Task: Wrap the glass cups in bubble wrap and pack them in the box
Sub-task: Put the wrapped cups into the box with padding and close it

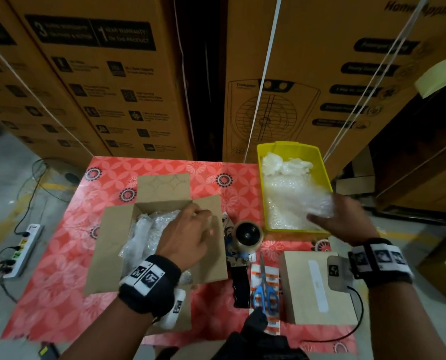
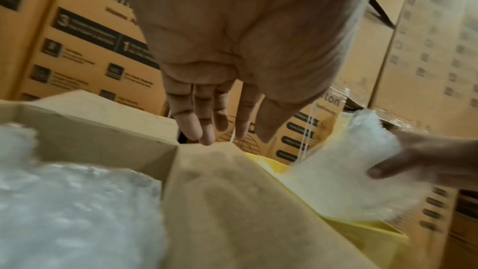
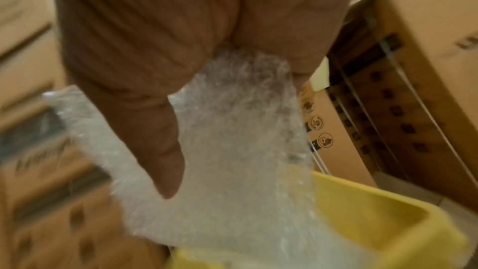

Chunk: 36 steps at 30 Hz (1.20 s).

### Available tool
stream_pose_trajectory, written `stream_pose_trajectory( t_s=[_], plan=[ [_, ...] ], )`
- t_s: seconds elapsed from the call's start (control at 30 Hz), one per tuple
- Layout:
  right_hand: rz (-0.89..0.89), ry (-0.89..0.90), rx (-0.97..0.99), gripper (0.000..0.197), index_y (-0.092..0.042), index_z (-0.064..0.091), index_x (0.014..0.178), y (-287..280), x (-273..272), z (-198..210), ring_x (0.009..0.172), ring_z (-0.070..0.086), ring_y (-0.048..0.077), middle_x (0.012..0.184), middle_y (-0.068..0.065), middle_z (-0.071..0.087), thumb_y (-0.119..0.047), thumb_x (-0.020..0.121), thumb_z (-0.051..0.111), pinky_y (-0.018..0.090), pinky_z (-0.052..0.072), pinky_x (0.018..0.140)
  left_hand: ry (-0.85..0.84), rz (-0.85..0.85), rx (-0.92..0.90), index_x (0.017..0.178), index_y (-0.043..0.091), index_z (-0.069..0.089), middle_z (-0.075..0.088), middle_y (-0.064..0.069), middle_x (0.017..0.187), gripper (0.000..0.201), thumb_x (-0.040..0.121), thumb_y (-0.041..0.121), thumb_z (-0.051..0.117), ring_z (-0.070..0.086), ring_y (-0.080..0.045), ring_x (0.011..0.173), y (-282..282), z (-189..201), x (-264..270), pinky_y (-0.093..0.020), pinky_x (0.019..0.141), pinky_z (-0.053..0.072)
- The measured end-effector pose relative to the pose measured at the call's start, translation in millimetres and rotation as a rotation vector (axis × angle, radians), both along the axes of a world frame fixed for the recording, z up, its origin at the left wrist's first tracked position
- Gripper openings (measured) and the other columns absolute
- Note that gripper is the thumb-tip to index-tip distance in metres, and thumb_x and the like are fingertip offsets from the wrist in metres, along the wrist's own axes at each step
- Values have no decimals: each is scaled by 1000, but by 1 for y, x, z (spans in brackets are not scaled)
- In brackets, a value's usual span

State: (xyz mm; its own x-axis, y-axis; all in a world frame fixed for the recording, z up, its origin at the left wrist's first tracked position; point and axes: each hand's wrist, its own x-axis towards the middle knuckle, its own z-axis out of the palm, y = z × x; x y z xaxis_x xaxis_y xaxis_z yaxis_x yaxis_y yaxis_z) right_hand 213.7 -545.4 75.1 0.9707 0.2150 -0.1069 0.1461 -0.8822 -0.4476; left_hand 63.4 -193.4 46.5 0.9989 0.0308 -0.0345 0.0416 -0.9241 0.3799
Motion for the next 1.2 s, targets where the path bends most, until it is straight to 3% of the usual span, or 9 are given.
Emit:
stream_pose_trajectory(
  t_s=[0.17,0.27,0.37,0.5,0.67,0.8,1.0,1.1,1.2],
  plan=[
    [-163,-121,444,29,-12,72,106,50,-49,64,88,73,19,95,-1,74,-17,83,89,29,51,74,27,291,165,130,11,69,70,-17,120,39,91,12,66,67,-39,101,81,-13,-33,-47,84,59],
    [67,-46,712,52,-13,69,132,124,-80,66,108,72,-1,118,-9,75,-7,83,85,19,58,91,129,236,191,129,10,72,76,-15,108,46,84,2,70,66,-38,101,117,-23,-53,-46,86,58],
    [325,-80,455,70,-20,60,143,200,-102,44,131,61,19,146,-1,61,-18,78,86,31,48,106,160,131,86,129,19,74,78,-5,104,47,84,5,73,67,-32,104,131,-29,-63,-40,88,57],
    [737,-136,-73,35,-17,64,105,277,-139,1,157,26,35,173,9,23,-19,72,76,49,37,121,69,254,-195,136,25,63,71,7,94,53,90,-1,59,71,-26,91,149,-24,-66,-32,75,54],
    [815,91,-333,59,-14,54,137,309,-166,-46,162,5,37,176,8,7,-33,84,71,60,24,126,-250,179,-233,155,14,45,54,-14,146,57,100,3,56,51,-31,132,165,-14,-60,-44,110,47],
    [814,90,-458,91,-15,27,160,307,-172,-58,162,-10,35,176,6,-8,-51,80,50,67,10,125,-175,-115,-32,161,20,37,38,-8,163,56,108,24,55,34,-31,149,157,-23,-21,-52,119,38],
    [848,-55,-459,58,-13,57,138,290,-172,-72,158,20,45,169,25,26,-42,88,59,69,26,121,148,-267,257,166,45,-9,-22,2,176,67,112,50,30,-20,-28,162,144,-55,7,-51,130,1],
    [918,-100,-327,39,-23,67,123,282,-170,-73,153,37,34,163,14,42,-28,86,73,55,37,122,173,-262,251,167,39,-14,-33,1,172,68,113,46,27,-32,-27,158,143,-63,3,-49,130,-6],
    [956,-100,-185,49,-32,71,126,273,-179,-77,116,69,16,140,-7,67,-19,80,78,30,59,94,228,-259,222,167,30,-19,-38,0,169,73,115,39,31,-36,-26,156,139,-62,2,-48,131,-9]
  ],
)
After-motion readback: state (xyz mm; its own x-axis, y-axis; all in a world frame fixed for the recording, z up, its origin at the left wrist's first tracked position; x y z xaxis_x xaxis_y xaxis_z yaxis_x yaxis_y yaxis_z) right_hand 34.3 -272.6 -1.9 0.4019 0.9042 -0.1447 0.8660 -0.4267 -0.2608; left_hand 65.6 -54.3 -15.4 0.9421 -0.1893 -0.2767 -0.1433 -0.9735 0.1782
